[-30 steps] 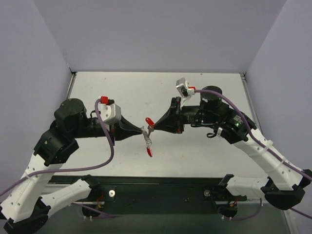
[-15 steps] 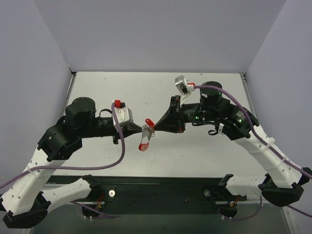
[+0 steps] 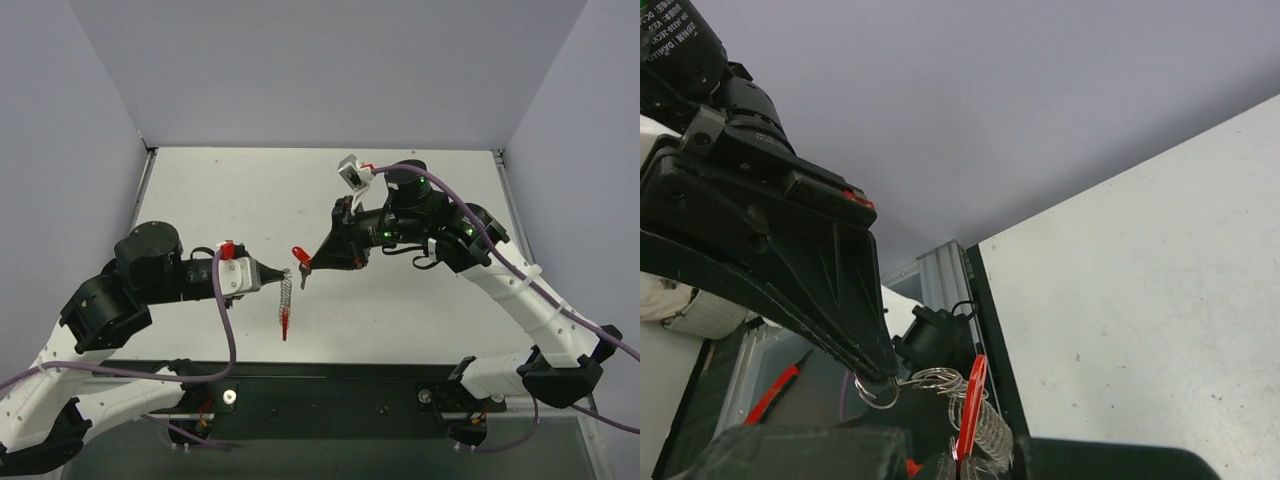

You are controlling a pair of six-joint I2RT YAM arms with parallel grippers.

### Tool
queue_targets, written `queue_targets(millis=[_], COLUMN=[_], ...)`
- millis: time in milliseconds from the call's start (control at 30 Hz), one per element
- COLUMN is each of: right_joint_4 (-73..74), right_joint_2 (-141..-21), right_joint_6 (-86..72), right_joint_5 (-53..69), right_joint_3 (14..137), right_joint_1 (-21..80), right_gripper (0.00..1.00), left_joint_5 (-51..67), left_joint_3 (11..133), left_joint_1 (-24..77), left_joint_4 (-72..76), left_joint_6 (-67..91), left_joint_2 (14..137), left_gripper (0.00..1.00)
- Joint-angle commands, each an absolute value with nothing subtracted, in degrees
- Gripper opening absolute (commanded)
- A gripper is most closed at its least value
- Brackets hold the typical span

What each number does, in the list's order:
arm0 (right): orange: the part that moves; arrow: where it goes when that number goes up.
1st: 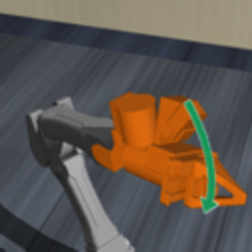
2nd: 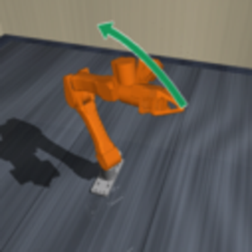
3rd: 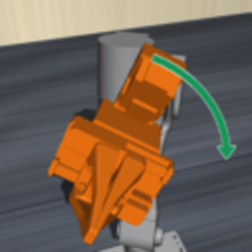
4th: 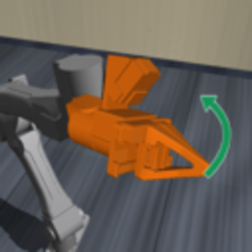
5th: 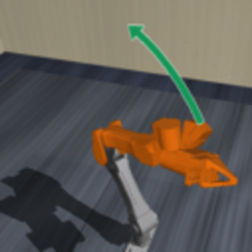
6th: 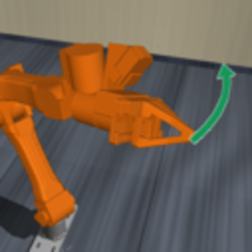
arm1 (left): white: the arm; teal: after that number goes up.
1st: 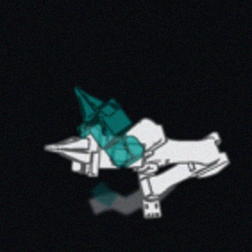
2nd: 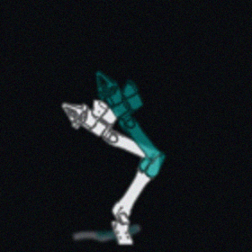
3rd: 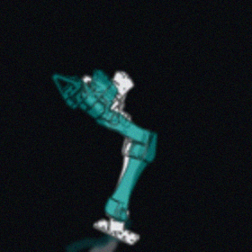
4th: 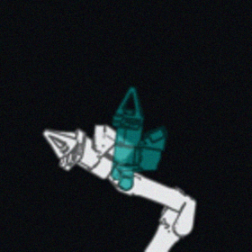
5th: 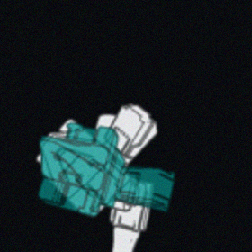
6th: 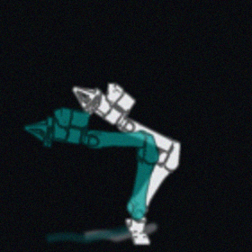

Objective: Put the keys on the keyring

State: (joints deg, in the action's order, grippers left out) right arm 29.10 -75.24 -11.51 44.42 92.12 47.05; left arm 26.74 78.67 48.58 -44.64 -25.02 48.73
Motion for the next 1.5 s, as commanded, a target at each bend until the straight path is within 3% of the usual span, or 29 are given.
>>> queue_targets(millis=[0, 267, 733, 1467], right_joint_4=[29.7, 31.7, 34.7, 34.7], right_joint_2=[-76.0, -78.2, -78.9, -78.4], right_joint_6=[-12.7, -13.4, -12.9, -13.3], right_joint_5=[46.0, 45.9, 46.1, 47.5], right_joint_3=[95.8, 97.9, 98.6, 98.9], right_joint_1=[48.3, 49.1, 49.1, 49.3], right_gripper=[0.00, 0.00, 0.00, 0.00], left_joint_5=[23.7, 11.5, -1.5, 0.0], left_joint_3=[78.9, 79.3, 80.6, 77.3], left_joint_1=[50.9, 59.5, 64.9, 65.0], left_joint_4=[-40.4, -39.6, -40.0, -38.6], left_joint_6=[-28.4, -30.0, -29.6, -31.4], left_joint_2=[49.5, 51.5, 52.7, 49.2], left_gripper=[0.00, 0.00, 0.00, 0.00])
